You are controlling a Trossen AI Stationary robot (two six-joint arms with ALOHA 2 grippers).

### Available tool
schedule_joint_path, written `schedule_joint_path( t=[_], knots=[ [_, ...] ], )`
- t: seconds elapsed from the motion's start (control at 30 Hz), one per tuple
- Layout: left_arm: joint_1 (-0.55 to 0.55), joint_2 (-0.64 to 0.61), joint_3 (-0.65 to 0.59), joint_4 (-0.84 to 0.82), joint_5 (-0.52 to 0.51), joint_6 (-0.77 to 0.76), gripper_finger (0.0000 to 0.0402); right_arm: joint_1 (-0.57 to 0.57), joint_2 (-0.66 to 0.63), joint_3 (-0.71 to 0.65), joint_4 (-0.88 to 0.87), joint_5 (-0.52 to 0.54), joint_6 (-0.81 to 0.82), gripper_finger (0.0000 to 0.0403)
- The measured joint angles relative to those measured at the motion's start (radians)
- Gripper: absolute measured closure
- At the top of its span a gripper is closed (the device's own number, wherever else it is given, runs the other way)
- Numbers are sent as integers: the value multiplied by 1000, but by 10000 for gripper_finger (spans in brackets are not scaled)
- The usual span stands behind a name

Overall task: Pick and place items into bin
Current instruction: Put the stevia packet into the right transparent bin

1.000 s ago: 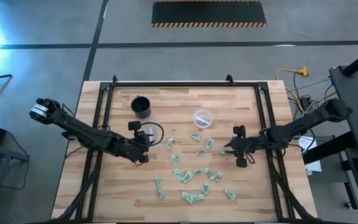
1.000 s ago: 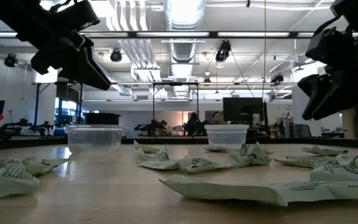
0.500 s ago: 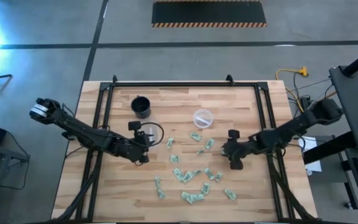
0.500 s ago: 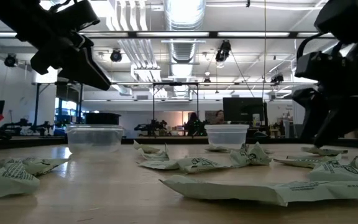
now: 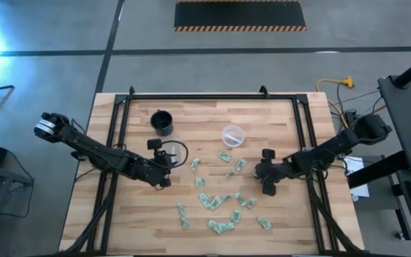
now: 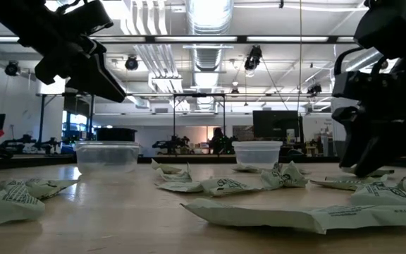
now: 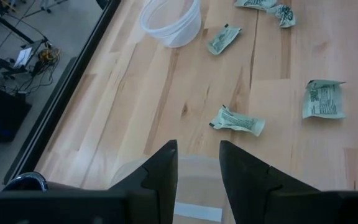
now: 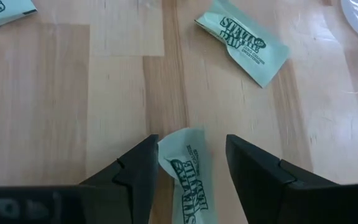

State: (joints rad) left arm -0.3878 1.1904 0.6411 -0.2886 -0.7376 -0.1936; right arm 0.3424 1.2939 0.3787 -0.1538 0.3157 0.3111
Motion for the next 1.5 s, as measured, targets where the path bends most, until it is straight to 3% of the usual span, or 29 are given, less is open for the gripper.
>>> schedule_joint_path(
  t=[0.67, 1.07, 1.33, 1.5],
  knots=[
    [0, 0, 0, 0, 0, 0, 299, 0, -11, -1, -23, 3, -41, 387],
    [0, 0, 0, 1, 0, 0, 299, 0, -11, 58, -23, 70, -140, 394],
    [0, 0, 0, 3, 0, 0, 299, -6, -11, 157, -14, 308, -311, 394],
    [0, 0, 0, 40, 0, 33, 299, -85, -11, 217, 30, 354, -409, 394]
  ],
)
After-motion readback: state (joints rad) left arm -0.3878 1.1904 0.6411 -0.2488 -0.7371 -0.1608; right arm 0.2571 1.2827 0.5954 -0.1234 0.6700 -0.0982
